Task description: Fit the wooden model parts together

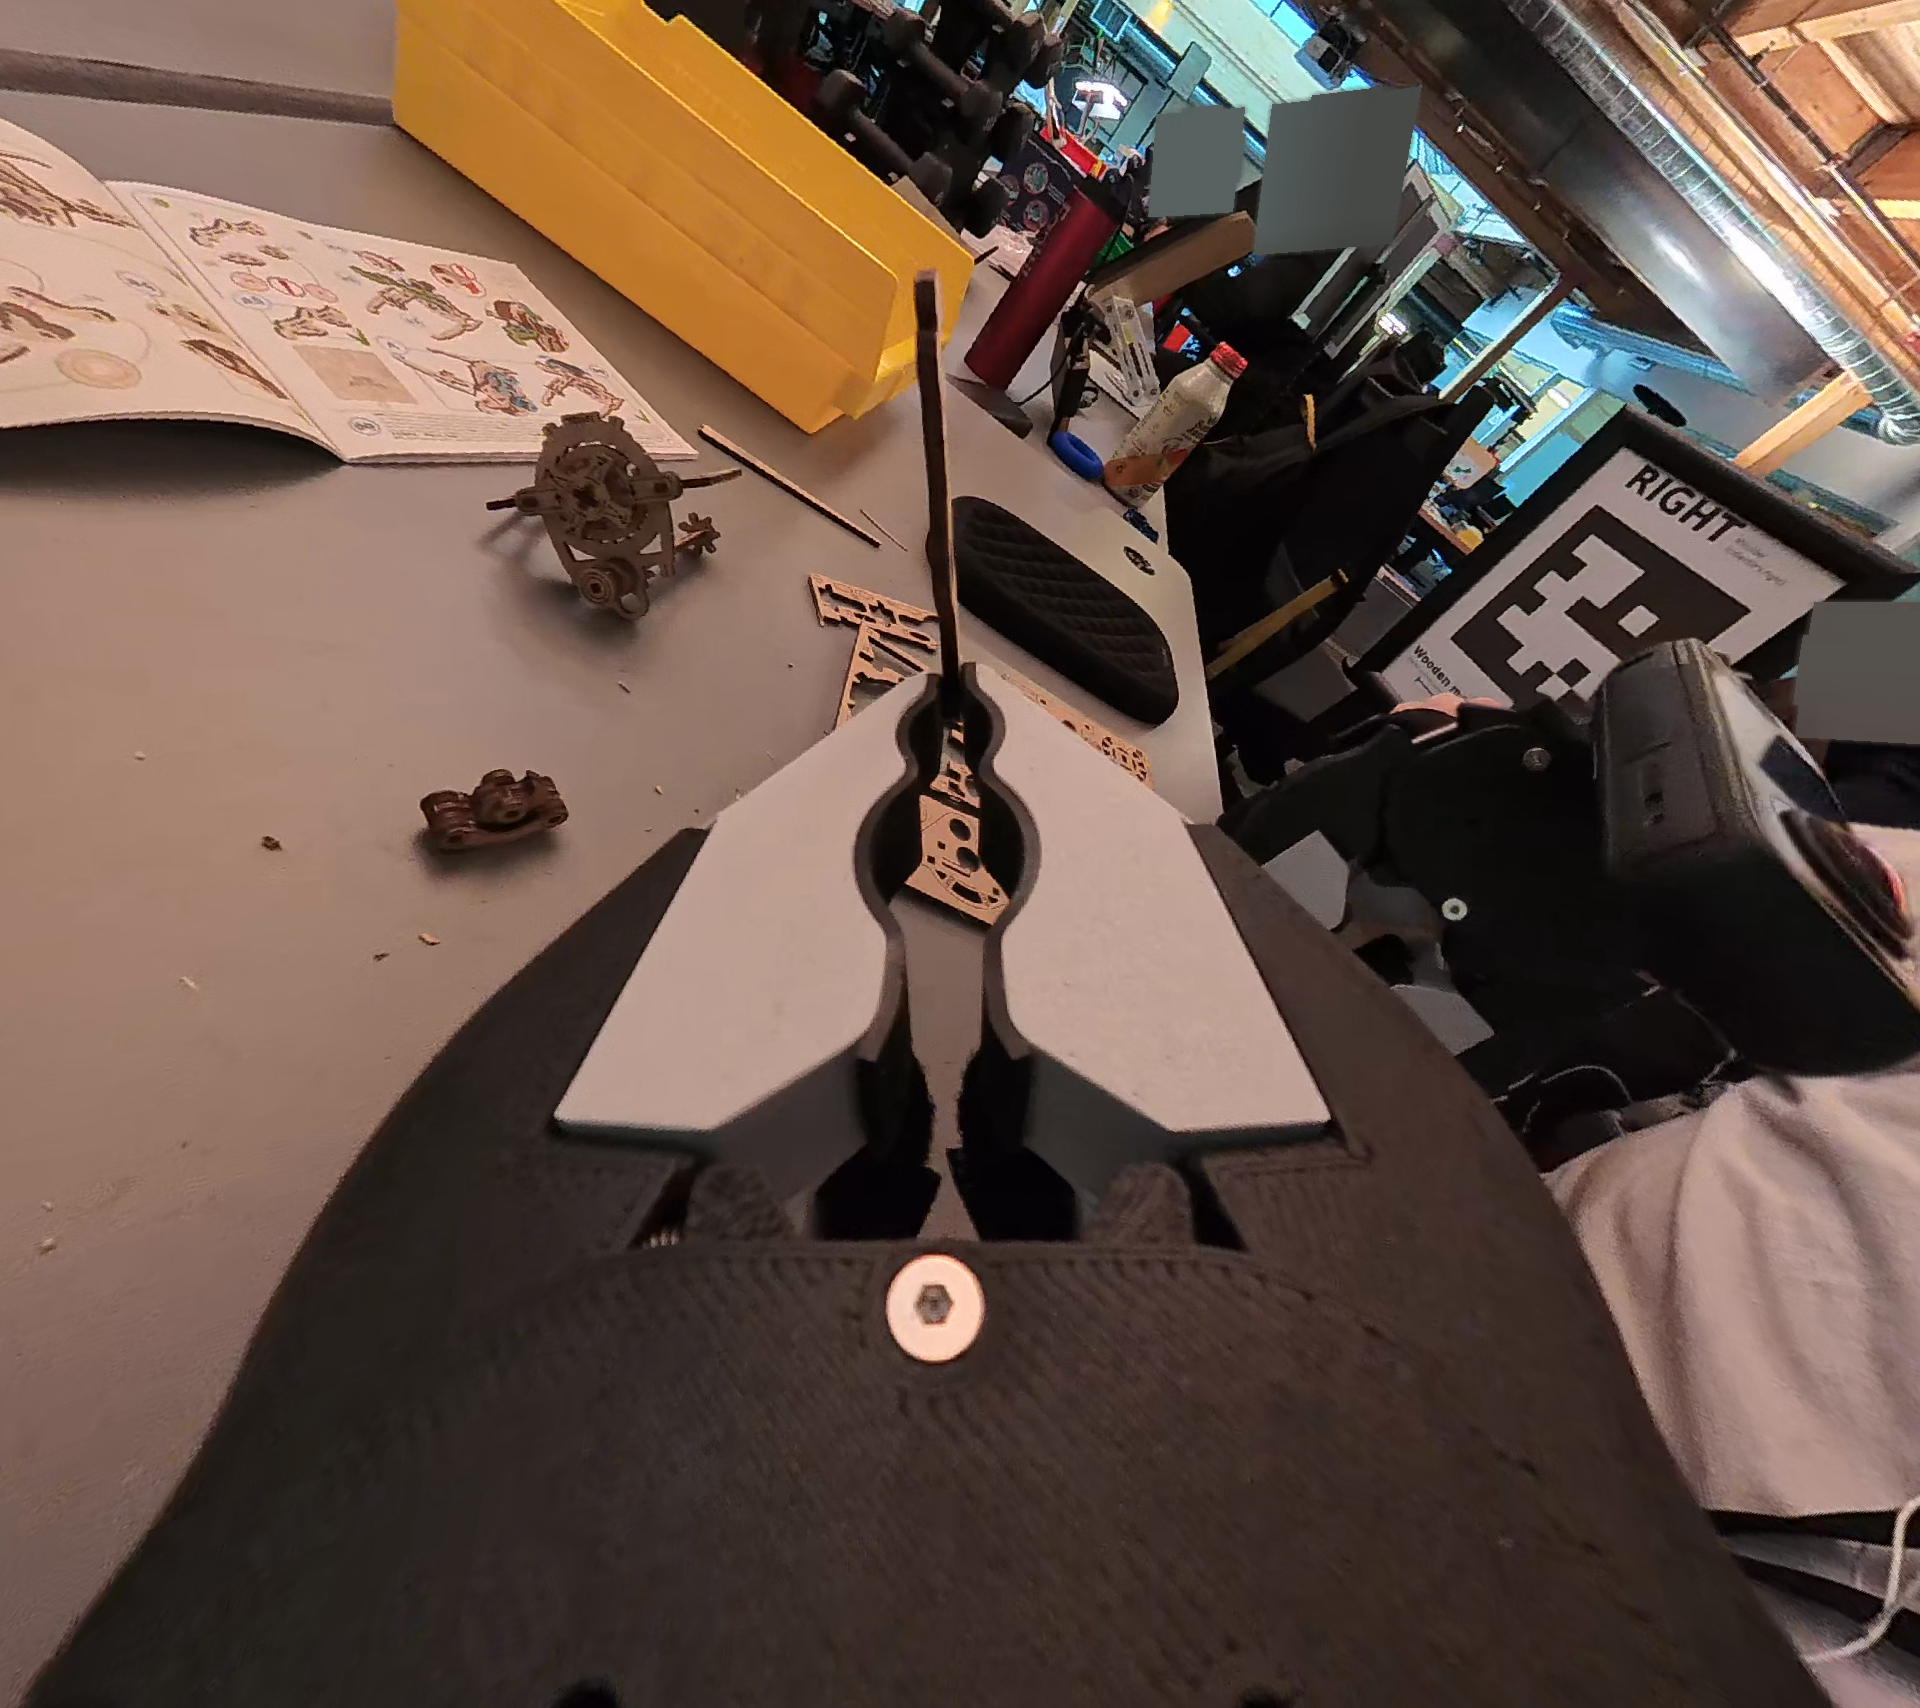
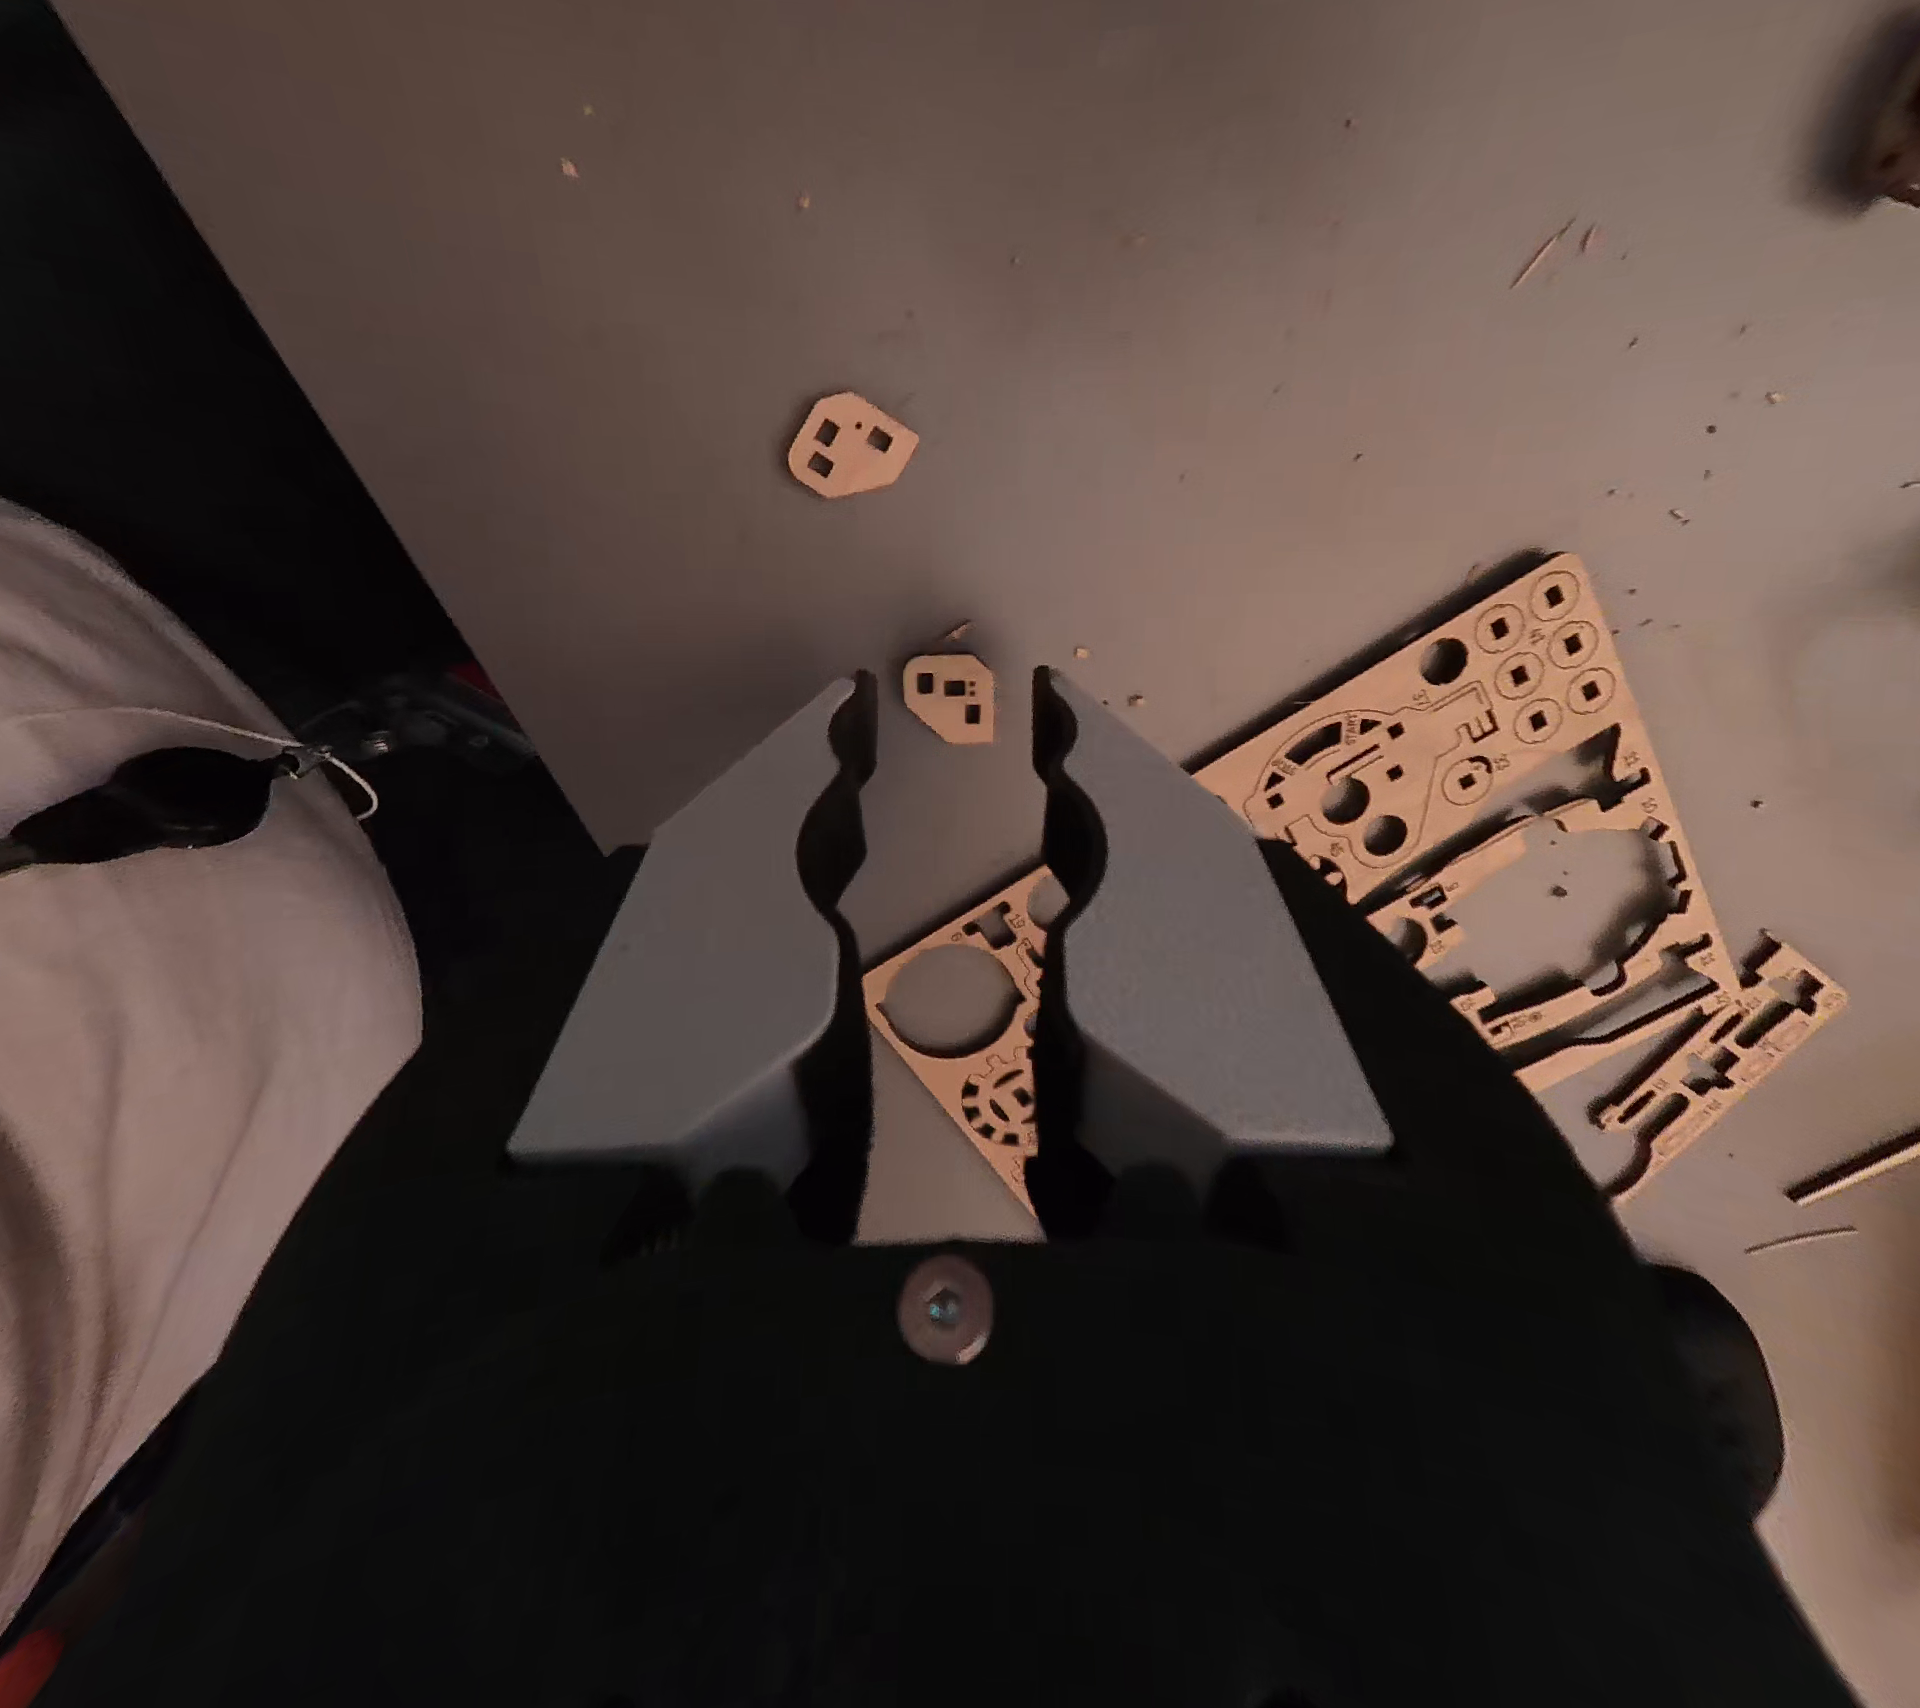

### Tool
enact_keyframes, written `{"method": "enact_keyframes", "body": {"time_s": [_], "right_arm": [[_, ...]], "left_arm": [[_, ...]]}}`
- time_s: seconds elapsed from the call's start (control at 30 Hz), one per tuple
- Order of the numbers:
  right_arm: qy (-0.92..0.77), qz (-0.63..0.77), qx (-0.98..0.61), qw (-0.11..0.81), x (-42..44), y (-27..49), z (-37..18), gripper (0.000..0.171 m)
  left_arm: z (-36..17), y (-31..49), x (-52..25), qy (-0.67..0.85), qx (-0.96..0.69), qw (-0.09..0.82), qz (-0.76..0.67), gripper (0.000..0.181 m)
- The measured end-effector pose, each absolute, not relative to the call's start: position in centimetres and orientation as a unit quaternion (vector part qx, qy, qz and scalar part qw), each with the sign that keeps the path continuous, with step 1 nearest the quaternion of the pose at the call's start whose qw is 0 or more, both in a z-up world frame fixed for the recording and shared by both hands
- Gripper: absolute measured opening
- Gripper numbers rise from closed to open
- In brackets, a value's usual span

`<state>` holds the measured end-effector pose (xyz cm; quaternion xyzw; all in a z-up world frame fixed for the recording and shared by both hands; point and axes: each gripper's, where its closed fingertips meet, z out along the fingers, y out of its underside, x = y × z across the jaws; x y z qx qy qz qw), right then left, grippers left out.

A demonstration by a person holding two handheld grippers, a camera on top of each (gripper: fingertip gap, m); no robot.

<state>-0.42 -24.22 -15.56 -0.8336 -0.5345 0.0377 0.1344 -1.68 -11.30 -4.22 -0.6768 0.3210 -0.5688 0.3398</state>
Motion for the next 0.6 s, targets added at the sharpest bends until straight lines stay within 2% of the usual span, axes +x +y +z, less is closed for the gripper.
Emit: {"method": "enact_keyframes", "body": {"time_s": [0.03,0.3,0.6], "right_arm": [[-0.535,0.037,-0.834,0.127,-0.4,-24.3,-15.6,0.029],[-0.537,0.029,-0.839,0.08,-0.2,-24.4,-16.8,0.028],[-0.536,0.041,-0.84,0.069,-0.1,-24.4,-16.8,0.025]], "left_arm": [[-4.2,-11.3,-1.6,0.323,-0.677,0.341,-0.567,0.0],[-3.9,-11.4,-1.7,0.324,-0.674,0.343,-0.569,0.0],[-3.8,-11.7,-1.6,0.327,-0.671,0.342,-0.571,0.0]]}}
